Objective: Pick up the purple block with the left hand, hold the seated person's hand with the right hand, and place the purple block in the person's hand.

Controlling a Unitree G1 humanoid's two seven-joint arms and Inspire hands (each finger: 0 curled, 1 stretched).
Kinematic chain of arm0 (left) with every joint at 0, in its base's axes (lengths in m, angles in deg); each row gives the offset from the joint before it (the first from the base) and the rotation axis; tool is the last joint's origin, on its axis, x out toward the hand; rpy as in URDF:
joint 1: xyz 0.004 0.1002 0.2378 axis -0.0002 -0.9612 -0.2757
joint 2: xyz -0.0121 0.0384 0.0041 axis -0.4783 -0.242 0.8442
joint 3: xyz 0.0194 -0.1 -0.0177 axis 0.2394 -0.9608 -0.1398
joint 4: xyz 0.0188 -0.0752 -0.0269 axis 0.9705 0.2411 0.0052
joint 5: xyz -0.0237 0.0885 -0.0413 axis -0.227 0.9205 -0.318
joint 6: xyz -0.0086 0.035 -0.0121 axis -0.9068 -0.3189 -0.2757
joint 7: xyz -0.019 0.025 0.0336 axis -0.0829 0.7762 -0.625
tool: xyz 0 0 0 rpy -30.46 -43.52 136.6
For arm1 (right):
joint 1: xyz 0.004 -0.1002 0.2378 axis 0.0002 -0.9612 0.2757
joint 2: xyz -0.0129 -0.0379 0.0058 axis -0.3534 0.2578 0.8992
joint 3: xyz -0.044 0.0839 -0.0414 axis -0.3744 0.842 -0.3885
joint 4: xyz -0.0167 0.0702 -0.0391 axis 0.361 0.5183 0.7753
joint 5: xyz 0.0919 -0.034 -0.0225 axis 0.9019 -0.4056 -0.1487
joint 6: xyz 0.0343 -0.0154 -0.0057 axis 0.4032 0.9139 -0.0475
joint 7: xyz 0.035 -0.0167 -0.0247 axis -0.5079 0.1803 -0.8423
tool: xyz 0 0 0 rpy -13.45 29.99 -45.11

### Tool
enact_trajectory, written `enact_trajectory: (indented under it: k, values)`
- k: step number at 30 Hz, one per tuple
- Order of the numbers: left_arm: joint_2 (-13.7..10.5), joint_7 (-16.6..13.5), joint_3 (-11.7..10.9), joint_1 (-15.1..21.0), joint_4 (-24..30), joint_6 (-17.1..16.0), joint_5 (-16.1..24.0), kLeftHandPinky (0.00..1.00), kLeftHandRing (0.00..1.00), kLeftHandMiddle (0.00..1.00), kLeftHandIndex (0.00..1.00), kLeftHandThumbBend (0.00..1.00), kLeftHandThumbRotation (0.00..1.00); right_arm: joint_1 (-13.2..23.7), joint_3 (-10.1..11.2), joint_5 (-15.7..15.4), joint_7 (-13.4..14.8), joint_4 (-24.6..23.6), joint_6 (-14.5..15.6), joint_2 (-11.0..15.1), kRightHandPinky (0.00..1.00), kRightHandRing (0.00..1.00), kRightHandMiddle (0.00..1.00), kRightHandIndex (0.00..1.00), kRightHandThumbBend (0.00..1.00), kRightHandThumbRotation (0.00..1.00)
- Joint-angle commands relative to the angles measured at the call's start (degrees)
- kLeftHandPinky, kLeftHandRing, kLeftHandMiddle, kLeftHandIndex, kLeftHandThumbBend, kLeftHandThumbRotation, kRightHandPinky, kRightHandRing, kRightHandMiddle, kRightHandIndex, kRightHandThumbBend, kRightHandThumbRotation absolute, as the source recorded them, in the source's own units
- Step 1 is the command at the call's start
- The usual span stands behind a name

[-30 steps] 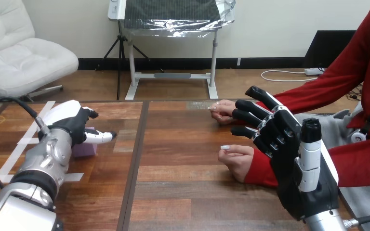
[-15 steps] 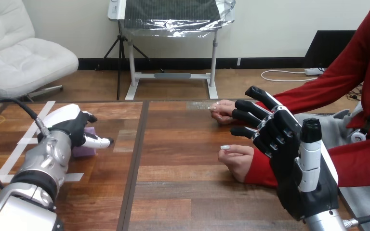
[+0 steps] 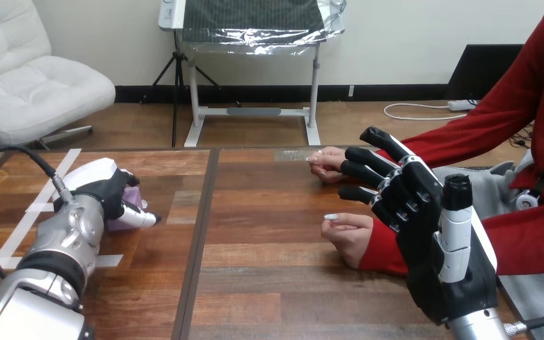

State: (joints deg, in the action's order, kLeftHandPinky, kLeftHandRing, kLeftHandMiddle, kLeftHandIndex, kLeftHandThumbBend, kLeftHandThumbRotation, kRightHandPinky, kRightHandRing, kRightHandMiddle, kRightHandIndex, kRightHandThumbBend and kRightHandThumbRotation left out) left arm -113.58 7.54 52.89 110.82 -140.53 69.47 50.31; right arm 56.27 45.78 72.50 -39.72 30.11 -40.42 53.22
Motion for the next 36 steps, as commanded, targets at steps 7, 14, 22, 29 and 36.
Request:
enact_trajectory:
  k: [7, 14, 22, 29, 36]
  values:
    - [0.02, 0.37, 1.34, 2.89, 0.07, 0.65, 1.14, 0.97, 0.91, 0.90, 0.88, 0.57, 0.16, 3.06, 0.35, 0.37, -0.07, -1.19, -0.70, 0.51, 0.71, 0.81, 0.81, 0.86, 0.84, 0.98]
    - [-0.05, 0.32, 2.45, 3.09, 0.10, 1.05, 2.26, 0.96, 0.91, 0.90, 0.87, 0.55, 0.10, 3.08, 0.33, 0.49, -0.33, -1.10, -0.76, 0.62, 0.71, 0.81, 0.81, 0.86, 0.85, 0.98]
    - [-0.04, 0.38, 3.83, 3.40, 0.01, 1.90, 3.39, 0.94, 0.91, 0.89, 0.87, 0.50, 0.02, 3.10, 0.25, 0.43, -0.30, -1.19, -0.78, 0.55, 0.71, 0.81, 0.81, 0.86, 0.85, 0.98]
    - [-0.05, -0.16, 4.45, 3.43, -0.02, 2.29, 4.29, 0.94, 0.91, 0.89, 0.86, 0.50, 0.00, 3.10, 0.23, 0.42, -0.31, -1.16, -0.85, 0.52, 0.71, 0.81, 0.80, 0.85, 0.85, 0.98]
    - [-0.05, -0.45, 4.63, 3.39, -0.07, 2.47, 4.49, 0.94, 0.90, 0.89, 0.86, 0.51, 0.00, 3.10, 0.20, 0.75, -0.55, -1.17, -0.74, 0.53, 0.71, 0.81, 0.80, 0.86, 0.84, 0.98]
